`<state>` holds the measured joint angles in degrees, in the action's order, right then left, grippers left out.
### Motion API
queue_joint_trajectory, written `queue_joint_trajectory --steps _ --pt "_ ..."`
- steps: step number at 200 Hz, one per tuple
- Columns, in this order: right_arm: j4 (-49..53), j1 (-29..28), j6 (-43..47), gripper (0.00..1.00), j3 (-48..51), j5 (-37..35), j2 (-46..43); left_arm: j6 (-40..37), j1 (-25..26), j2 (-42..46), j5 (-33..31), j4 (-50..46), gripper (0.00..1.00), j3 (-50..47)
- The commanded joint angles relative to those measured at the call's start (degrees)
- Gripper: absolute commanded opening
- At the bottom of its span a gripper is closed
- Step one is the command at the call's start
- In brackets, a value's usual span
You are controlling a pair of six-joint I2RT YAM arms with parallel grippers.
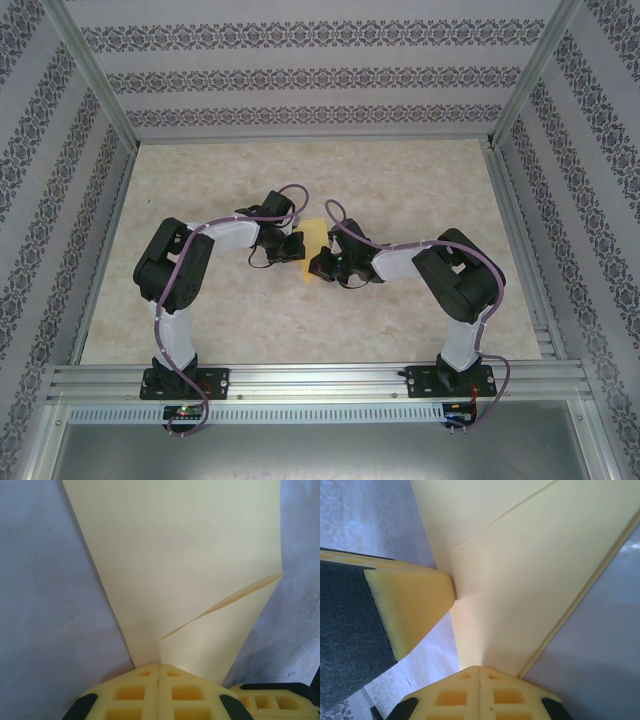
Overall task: Fold a paper plane with a square sheet of paper (pick it up from the middle)
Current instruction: Third fold the triangle at the center of the table.
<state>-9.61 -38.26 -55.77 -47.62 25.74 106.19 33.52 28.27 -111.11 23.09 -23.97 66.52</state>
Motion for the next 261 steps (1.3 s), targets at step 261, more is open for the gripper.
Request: queue_joint_trajectory --steps 261 --pt "11.1 0.8 6.3 0.00 -7.0 0.5 2.4 0.1 -0.3 -4.9 -9.3 -5.6 0.00 -3.6"
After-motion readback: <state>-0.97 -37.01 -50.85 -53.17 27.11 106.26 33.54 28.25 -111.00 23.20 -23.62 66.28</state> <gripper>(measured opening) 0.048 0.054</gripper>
